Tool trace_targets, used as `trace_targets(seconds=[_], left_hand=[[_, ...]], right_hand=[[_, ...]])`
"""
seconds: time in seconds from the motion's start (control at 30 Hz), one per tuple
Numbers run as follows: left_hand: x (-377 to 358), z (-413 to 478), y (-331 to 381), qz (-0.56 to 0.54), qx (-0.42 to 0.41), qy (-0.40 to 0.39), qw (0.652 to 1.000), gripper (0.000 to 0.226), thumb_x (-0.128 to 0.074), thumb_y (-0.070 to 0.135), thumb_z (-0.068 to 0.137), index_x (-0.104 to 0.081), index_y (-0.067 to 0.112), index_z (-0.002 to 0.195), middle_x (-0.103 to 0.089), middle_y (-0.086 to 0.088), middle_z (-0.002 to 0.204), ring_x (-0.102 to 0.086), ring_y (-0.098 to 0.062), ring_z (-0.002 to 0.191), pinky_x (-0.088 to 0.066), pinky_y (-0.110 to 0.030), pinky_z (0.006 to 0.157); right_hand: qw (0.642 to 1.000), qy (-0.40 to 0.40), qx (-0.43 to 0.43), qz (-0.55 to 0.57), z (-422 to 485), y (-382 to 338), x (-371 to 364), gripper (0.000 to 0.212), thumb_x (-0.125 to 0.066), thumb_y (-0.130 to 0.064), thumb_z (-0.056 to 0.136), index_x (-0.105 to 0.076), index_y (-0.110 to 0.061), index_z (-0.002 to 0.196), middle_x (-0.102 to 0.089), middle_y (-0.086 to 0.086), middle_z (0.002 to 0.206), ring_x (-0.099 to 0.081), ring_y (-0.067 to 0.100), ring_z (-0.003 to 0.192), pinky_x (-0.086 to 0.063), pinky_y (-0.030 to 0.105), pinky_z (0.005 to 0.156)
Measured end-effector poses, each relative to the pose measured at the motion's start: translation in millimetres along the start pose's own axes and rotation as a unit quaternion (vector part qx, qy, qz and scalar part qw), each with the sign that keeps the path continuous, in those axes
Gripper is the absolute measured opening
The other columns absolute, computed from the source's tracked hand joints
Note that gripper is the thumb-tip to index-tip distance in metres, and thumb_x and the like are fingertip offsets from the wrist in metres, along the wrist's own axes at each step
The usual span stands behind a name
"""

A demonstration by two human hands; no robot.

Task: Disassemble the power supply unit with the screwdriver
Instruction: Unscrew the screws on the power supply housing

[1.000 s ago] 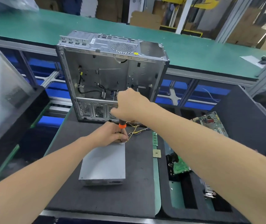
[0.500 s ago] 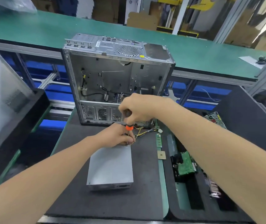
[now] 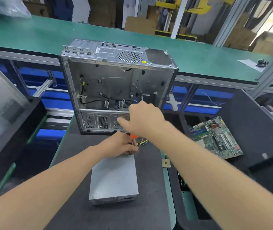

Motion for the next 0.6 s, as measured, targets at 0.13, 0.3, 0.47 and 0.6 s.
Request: trace_targets(seconds=[0.13, 0.3, 0.47, 0.6], left_hand=[[1, 2, 1, 0.06, -0.019, -0.004, 0.998, 0.017, -0.069, 0.018, 0.099, -0.076, 0.012, 0.085, -0.077, 0.005, 0.081, -0.071, -0.01, 0.079, -0.053, -0.018, 0.076], [6, 2, -2, 0.043, -0.005, -0.018, 0.999, 0.024, -0.072, 0.019, 0.098, -0.073, 0.031, 0.078, -0.076, 0.018, 0.077, -0.07, 0.002, 0.075, -0.049, -0.01, 0.072], [13, -1, 0, 0.023, -0.005, -0.012, 1.0, 0.012, -0.071, 0.016, 0.098, -0.08, 0.022, 0.104, -0.081, 0.01, 0.096, -0.076, -0.008, 0.092, -0.059, -0.036, 0.096], [19, -4, 1, 0.014, -0.014, 0.004, 1.0, 0.019, -0.07, 0.015, 0.098, -0.081, 0.029, 0.105, -0.08, 0.015, 0.101, -0.075, -0.008, 0.099, -0.057, -0.04, 0.101]], right_hand=[[0.995, 0.049, -0.084, 0.027, 3, -4, -15, 0.017, -0.061, -0.022, 0.098, -0.05, -0.014, 0.088, -0.048, 0.004, 0.077, -0.062, 0.034, 0.083, -0.042, 0.036, 0.063], [0.999, 0.017, 0.028, -0.005, 6, -11, -12, 0.041, -0.058, -0.006, 0.093, -0.028, -0.013, 0.067, -0.034, 0.004, 0.068, -0.039, 0.023, 0.054, -0.027, 0.028, 0.046], [0.979, -0.088, 0.179, -0.046, 16, -2, 3, 0.019, -0.06, -0.022, 0.093, -0.062, -0.008, 0.079, -0.052, 0.006, 0.067, -0.057, 0.03, 0.071, -0.056, 0.042, 0.062], [0.95, -0.129, 0.274, -0.071, 15, -3, 9, 0.011, -0.062, -0.024, 0.089, -0.066, -0.013, 0.089, -0.063, 0.005, 0.083, -0.057, 0.024, 0.079, -0.056, 0.046, 0.07]])
Point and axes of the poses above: each hand's wrist, its own z-axis towards the middle knuckle, its own x-axis out of the back of the hand, y = z × x, the point moved 3 cm from there along z, towards the middle knuckle
